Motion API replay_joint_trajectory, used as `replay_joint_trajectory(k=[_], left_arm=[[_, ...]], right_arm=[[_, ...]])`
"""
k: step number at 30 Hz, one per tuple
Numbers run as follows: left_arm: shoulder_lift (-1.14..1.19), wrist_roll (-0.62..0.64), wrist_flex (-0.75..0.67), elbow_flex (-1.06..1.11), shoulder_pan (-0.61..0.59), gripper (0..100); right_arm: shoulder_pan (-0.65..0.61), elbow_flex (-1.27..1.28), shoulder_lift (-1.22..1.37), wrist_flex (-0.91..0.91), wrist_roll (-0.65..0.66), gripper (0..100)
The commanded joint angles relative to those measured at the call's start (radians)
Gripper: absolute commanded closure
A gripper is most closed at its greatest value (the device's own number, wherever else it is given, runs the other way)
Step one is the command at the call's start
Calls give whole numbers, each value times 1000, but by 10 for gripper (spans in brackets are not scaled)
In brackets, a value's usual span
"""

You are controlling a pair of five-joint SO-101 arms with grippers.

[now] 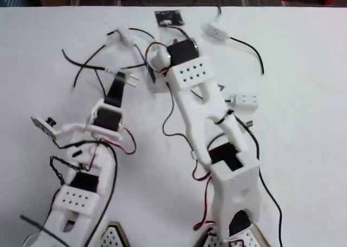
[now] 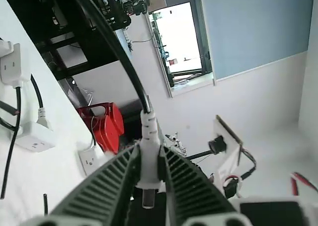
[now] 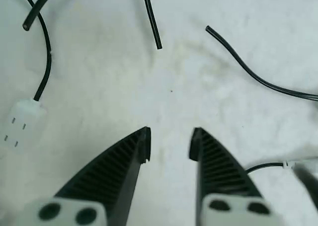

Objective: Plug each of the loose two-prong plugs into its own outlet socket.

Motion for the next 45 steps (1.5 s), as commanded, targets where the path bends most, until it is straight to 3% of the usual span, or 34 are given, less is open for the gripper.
replay_joint_trajectory(k=[1,13,20,29,45], left_arm=[[-71,3,-25,12,2,976],[-214,-69,-25,77,1,976],[-216,-71,-23,77,7,976],[-222,-72,-5,81,1,976],[-222,-95,-3,117,44,976]], right_arm=[[-48,-49,13,15,91,964],[-45,-14,7,19,100,979],[-87,58,-61,18,181,979],[-96,52,-73,-94,184,979],[-79,-288,111,-113,186,979]])
